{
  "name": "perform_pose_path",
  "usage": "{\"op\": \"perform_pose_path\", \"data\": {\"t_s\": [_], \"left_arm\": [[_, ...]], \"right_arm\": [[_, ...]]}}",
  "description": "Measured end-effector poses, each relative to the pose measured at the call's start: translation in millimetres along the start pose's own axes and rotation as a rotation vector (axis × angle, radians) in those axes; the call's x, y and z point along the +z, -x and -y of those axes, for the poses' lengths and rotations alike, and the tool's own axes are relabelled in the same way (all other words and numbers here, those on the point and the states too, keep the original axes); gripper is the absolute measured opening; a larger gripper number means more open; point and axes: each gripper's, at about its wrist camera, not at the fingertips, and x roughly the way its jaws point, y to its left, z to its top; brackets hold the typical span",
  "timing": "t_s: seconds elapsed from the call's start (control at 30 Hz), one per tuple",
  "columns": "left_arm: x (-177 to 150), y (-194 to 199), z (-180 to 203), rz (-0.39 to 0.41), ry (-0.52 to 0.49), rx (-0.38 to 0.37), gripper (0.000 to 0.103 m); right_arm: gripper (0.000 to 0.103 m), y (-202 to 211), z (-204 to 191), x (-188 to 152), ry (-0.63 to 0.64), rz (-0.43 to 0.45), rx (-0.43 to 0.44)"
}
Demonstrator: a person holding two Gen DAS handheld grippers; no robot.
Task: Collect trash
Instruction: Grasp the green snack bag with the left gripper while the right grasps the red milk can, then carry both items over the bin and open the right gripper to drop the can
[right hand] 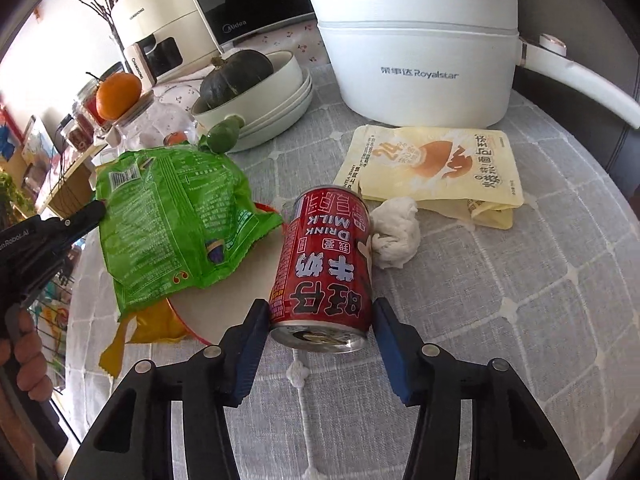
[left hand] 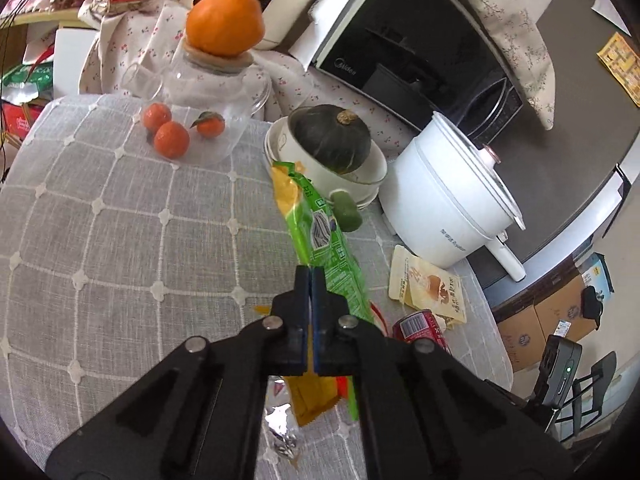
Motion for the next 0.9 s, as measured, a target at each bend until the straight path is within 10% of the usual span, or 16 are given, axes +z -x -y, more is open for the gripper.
{"op": "perform_pose_path", "data": {"t_s": [0.9], "left_arm": [[-142.8, 147.3, 143.2, -0.012, -0.371, -0.137, 0.001]], "right_arm": [[0.053, 216.5, 83.5, -111.0, -0.051, 0.048, -0.121]]}}
